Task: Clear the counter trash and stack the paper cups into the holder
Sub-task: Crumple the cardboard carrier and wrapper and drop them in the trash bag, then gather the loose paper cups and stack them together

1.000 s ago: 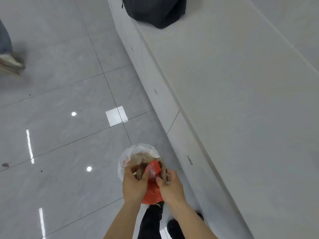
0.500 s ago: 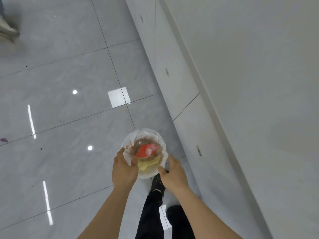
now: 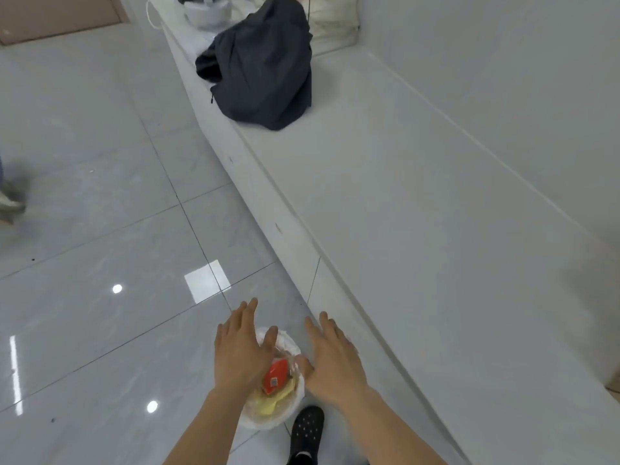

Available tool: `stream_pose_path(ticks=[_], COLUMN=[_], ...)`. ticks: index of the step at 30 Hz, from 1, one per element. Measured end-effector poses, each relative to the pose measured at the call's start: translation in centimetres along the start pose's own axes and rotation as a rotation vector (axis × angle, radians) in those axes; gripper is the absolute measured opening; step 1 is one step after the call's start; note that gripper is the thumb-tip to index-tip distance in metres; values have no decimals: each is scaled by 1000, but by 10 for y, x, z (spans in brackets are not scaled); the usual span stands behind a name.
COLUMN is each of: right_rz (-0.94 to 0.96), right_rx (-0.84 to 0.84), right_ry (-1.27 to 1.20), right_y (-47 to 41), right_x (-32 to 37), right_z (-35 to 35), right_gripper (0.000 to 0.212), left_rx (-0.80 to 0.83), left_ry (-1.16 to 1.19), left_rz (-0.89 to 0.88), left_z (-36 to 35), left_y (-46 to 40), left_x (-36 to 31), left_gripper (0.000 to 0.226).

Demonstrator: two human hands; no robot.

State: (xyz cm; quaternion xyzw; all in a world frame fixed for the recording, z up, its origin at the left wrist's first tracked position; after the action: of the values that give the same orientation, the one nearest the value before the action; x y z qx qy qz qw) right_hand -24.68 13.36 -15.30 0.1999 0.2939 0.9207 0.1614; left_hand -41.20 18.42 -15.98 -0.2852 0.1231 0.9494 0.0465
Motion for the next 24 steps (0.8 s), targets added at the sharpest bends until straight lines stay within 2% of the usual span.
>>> stream_pose_path(ticks=[7,14,19,24], right_rz=[-35,-227,-414,-609], right_rx=[-234,-415,-482,-487], right_ry=[16,-51,-185,-329], right_y=[29,73,121,174], right_x=[-31,-125,-220,-313], right_z=[101,176,188,163], right_gripper=[70,69,68,68], left_rx=[1,96,190,341], left_ry=[-177,-232,-215,-194], left_rz=[-362,-681,-913,-1082], left_z=[37,11,-42,-111], left_y=[-37,-42,-8,56], left_x=[-116,-253,-347,-414], left_gripper=[71,75,75,87])
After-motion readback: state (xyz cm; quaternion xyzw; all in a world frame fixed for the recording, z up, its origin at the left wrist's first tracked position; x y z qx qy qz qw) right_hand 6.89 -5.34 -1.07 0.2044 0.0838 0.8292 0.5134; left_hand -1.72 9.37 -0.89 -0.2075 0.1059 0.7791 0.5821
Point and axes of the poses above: each hand's wrist, its own y-axis away from the middle knuckle, its own z-axis out of the back of the hand, x = y × z, the point moved 10 cm from there along -y, towards the middle knuckle, and after that the axes turned 13 degrees about -z, right-handed, at the moved point
